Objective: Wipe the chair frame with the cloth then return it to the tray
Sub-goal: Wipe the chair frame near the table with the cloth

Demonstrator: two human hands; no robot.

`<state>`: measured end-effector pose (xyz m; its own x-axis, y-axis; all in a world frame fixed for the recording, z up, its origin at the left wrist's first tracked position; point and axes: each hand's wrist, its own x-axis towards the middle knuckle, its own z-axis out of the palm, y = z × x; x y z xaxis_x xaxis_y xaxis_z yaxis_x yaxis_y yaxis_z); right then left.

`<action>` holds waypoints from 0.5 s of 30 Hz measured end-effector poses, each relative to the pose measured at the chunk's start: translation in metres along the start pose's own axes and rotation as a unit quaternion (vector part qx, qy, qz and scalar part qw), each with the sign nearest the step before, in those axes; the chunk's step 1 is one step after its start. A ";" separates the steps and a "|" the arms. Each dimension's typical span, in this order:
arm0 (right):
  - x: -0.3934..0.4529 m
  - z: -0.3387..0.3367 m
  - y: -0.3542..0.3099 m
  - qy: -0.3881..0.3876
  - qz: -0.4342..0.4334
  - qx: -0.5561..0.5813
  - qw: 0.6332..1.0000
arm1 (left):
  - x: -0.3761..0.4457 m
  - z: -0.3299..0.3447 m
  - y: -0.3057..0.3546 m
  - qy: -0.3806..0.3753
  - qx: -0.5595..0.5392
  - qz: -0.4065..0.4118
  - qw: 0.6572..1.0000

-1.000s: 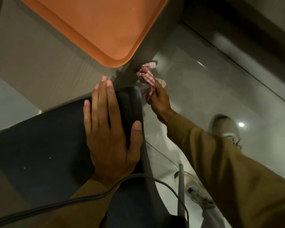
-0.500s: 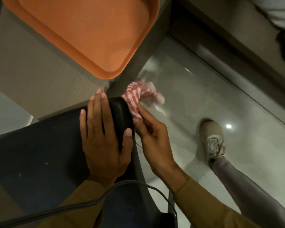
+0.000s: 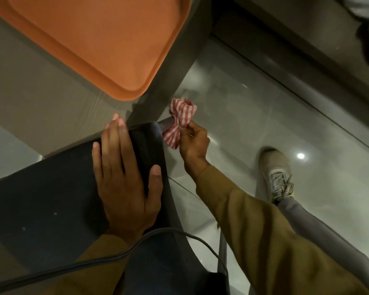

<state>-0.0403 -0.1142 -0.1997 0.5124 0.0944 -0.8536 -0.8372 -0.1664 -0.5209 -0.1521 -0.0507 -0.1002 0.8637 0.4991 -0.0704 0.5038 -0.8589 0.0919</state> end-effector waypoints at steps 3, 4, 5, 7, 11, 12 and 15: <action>-0.025 0.001 -0.012 -0.029 -0.059 -0.009 0.998 | -0.001 -0.001 0.000 0.001 0.005 0.001 1.000; -0.045 -0.004 -0.015 -0.053 -0.111 -0.020 0.992 | -0.001 -0.002 0.001 0.002 0.006 0.002 1.000; -0.062 -0.009 -0.011 -0.083 -0.158 -0.019 0.984 | -0.001 -0.003 0.002 0.000 0.004 0.002 1.000; -0.082 -0.015 -0.005 -0.113 -0.191 -0.013 0.975 | 0.000 -0.004 0.002 -0.005 -0.002 0.003 1.000; -0.048 -0.012 0.007 -0.079 -0.200 -0.061 0.975 | 0.001 -0.002 0.001 0.004 -0.002 0.005 1.000; -0.037 -0.011 0.006 -0.071 -0.199 -0.087 0.974 | 0.001 -0.001 0.001 0.008 -0.003 0.005 1.000; -0.032 -0.012 0.007 -0.061 -0.222 -0.123 0.965 | 0.002 -0.002 0.002 0.006 -0.008 0.005 1.000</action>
<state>-0.0598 -0.1306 -0.1757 0.7713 0.3225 -0.5487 -0.4617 -0.3099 -0.8311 -0.1498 -0.0514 -0.0985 0.8684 0.4926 -0.0578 0.4959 -0.8615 0.1093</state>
